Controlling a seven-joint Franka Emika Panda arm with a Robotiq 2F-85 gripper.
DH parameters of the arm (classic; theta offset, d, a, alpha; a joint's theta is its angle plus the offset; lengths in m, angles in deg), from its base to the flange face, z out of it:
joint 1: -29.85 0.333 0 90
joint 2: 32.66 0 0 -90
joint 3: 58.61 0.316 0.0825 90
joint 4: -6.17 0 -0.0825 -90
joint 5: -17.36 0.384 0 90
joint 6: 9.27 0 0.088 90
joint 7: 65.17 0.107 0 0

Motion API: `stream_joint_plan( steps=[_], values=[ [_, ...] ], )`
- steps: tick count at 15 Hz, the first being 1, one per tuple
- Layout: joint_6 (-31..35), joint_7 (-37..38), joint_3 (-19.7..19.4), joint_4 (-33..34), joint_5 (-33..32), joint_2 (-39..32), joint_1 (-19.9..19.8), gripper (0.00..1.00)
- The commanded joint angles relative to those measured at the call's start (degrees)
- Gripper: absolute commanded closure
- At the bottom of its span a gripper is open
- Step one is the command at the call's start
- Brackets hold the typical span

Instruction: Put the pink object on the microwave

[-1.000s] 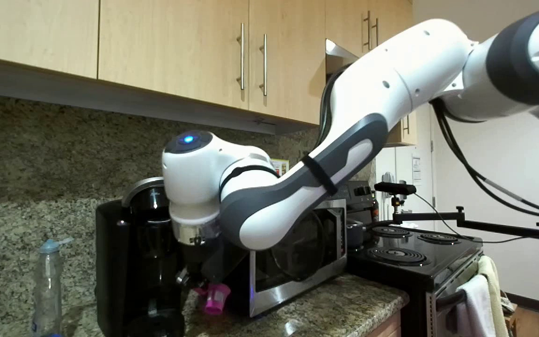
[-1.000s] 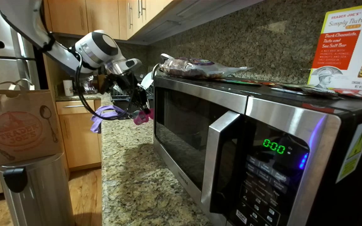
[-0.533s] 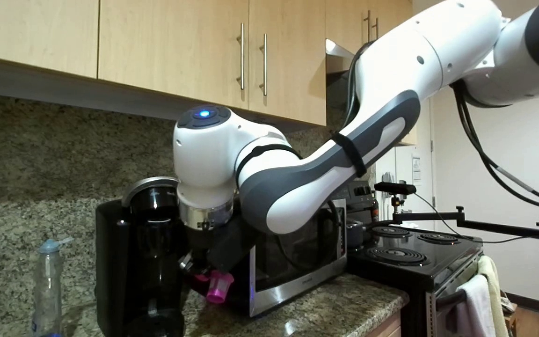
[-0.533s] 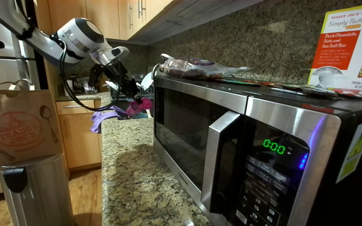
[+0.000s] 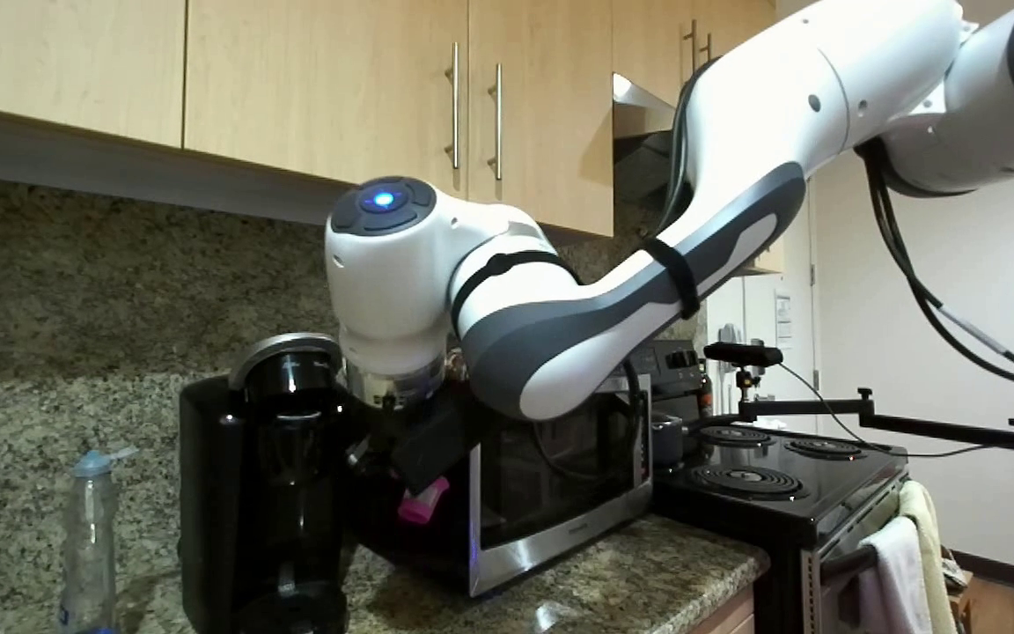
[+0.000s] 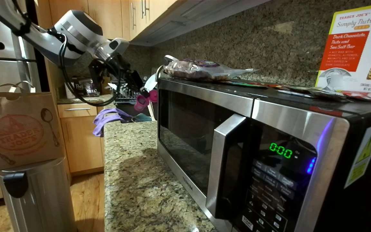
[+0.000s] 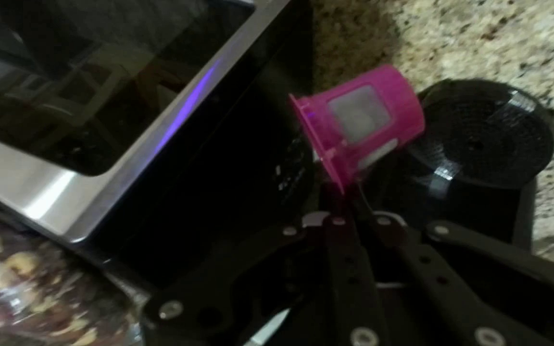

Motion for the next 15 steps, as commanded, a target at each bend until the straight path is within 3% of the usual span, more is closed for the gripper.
stream_joint_plan(
  steps=[1, 5, 6, 12, 15],
  values=[
    [-9.6, 9.1, 3.3, -1.4, -7.0, 4.4, -1.5, 0.99],
    [-17.4, 20.1, 5.8, -3.3, -11.0, 7.6, -3.6, 0.99],
    [-16.4, 14.6, 6.9, -0.2, -8.7, 4.9, -4.6, 0.96],
    [-17.1, 18.5, 7.5, -1.4, -9.5, 6.0, -5.4, 0.99],
    [-24.9, 19.4, 9.1, -1.7, -10.2, 10.1, -4.8, 0.99]
  ],
)
